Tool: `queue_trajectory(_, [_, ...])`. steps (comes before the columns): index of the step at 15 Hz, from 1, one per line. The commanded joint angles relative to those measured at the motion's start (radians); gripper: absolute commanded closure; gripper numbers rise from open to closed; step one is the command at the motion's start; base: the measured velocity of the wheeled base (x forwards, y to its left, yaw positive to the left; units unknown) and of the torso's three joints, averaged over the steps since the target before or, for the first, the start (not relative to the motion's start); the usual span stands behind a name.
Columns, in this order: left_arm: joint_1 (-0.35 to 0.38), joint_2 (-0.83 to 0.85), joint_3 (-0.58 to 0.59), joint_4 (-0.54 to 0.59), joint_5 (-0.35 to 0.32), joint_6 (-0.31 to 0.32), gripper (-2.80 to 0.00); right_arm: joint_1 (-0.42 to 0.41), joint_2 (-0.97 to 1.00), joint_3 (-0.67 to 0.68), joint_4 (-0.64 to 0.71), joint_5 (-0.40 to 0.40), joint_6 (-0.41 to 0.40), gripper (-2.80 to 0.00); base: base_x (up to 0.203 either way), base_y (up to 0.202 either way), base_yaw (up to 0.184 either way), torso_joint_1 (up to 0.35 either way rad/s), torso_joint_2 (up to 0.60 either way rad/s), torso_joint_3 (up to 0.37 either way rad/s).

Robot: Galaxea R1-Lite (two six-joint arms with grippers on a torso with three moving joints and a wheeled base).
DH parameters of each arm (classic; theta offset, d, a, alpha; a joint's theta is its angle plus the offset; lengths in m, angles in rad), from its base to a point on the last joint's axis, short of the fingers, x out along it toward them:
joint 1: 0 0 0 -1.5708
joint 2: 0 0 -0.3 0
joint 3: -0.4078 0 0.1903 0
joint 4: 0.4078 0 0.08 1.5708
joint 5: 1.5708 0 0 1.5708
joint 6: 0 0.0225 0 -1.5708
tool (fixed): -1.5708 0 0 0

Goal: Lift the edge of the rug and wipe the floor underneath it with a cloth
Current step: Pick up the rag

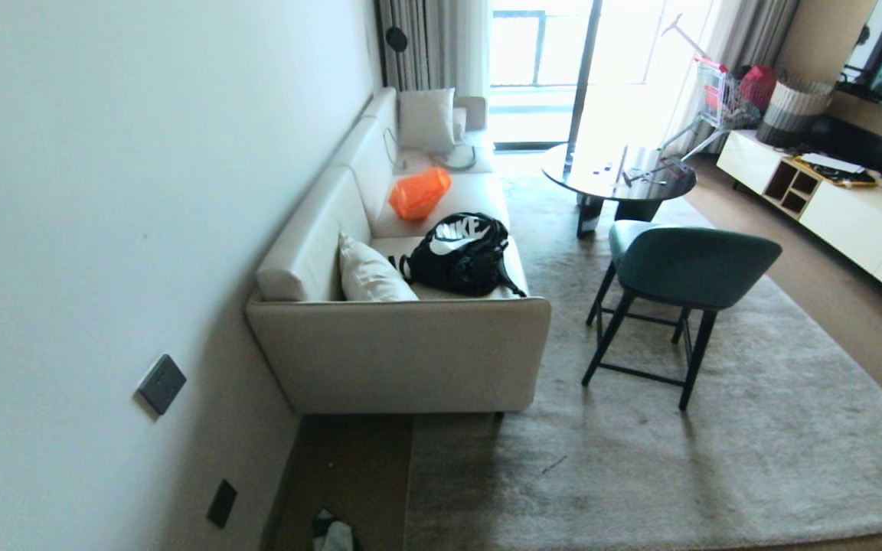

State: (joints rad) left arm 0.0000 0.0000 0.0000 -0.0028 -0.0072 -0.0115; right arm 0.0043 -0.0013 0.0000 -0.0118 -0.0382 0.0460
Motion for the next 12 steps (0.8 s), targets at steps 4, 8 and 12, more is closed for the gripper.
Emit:
queue_trajectory(4, [0.0, 0.0, 0.0, 0.0, 0.0, -0.001, 0.0, 0.001, 0.001, 0.0, 0.0, 0.0, 0.0, 0.0, 0.0, 0.0, 0.0, 0.0, 0.0, 0.0])
queue_trajectory(8, [0.0, 0.0, 0.0, -0.001, 0.0, -0.001, 0.0, 0.001, 0.001, 0.0, 0.0, 0.0, 0.0, 0.0, 0.0, 0.0, 0.0, 0.0, 0.0, 0.0])
queue_trajectory(12, [0.0, 0.0, 0.0, 0.0, 0.0, -0.001, 0.0, 0.0, 0.001, 0.0, 0.0, 0.0, 0.0, 0.0, 0.0, 0.0, 0.0, 0.0, 0.0, 0.0])
